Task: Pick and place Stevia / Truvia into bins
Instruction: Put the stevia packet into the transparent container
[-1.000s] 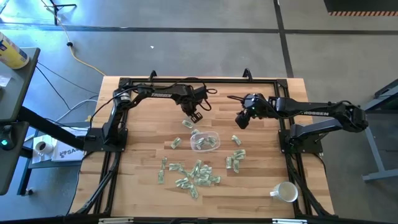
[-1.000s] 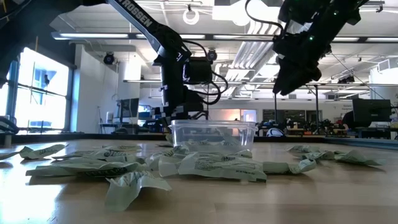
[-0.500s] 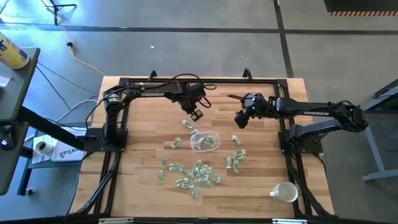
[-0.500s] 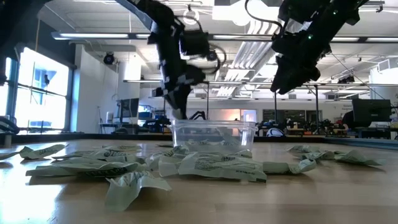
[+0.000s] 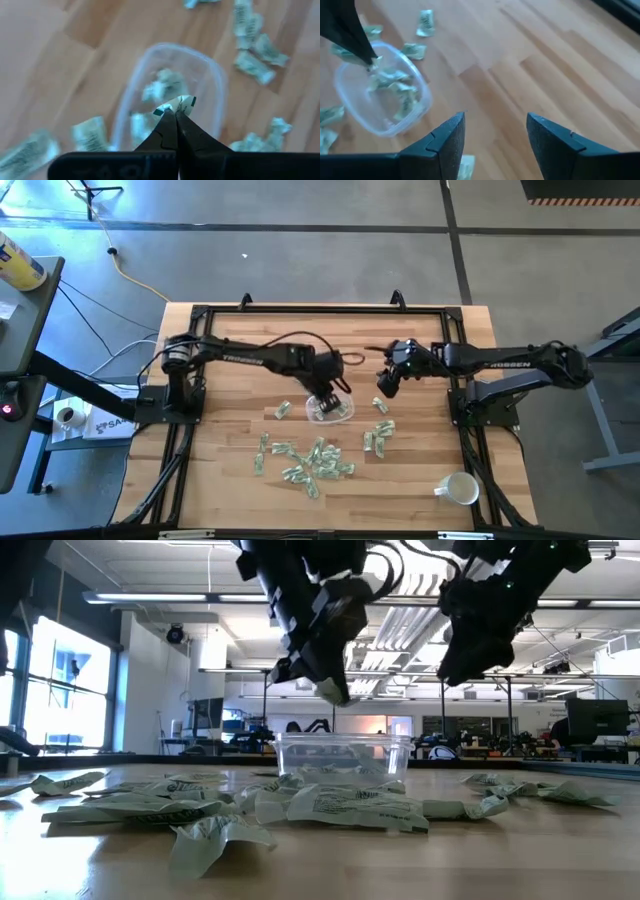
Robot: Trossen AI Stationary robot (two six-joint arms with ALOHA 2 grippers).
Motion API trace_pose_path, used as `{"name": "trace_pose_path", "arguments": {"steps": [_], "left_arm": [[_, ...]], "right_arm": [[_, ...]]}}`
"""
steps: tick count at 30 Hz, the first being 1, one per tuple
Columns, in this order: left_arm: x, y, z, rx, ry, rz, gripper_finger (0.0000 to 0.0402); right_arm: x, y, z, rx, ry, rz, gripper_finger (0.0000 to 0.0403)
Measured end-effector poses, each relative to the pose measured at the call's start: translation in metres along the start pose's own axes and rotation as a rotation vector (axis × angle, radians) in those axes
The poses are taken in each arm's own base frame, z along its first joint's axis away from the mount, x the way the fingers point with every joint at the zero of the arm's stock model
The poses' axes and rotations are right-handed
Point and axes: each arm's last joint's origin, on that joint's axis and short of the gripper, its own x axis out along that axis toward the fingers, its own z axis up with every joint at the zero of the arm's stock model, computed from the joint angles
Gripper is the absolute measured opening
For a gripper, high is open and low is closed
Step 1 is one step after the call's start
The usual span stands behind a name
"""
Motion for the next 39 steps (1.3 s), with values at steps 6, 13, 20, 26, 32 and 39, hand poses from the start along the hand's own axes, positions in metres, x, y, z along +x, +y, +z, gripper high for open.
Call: {"name": "trace_pose_path", "arguments": {"steps": [6,13,20,26,32,39], "left_arm": [[0.002,-0.018,-0.009,-0.001,-0.017,0.032,0.0023],[0.028,-0.017,-0.014,0.016,0.013,0.081,0.0053],[0.042,-0.014,-0.018,-0.038,0.054,0.086,0.0162],[0.027,-0.011,-0.014,-0.050,0.052,0.070,0.0238],[0.013,-0.006,-0.006,-0.043,0.047,0.041,0.0240],[0.009,0.008,0.002,-0.056,0.034,0.055,0.0205]], "right_arm": [[-0.004,0.016,-0.009,-0.044,0.011,0.043,0.0200],[-0.007,0.025,-0.014,-0.076,0.025,0.068,0.0202],[-0.007,0.023,-0.019,-0.101,0.067,0.047,0.0203],[-0.006,0.021,-0.019,-0.121,0.075,0.041,0.0213],[-0.006,0.021,-0.019,-0.185,0.082,0.054,0.0217],[-0.006,0.020,-0.020,-0.210,0.087,0.046,0.0208]]}}
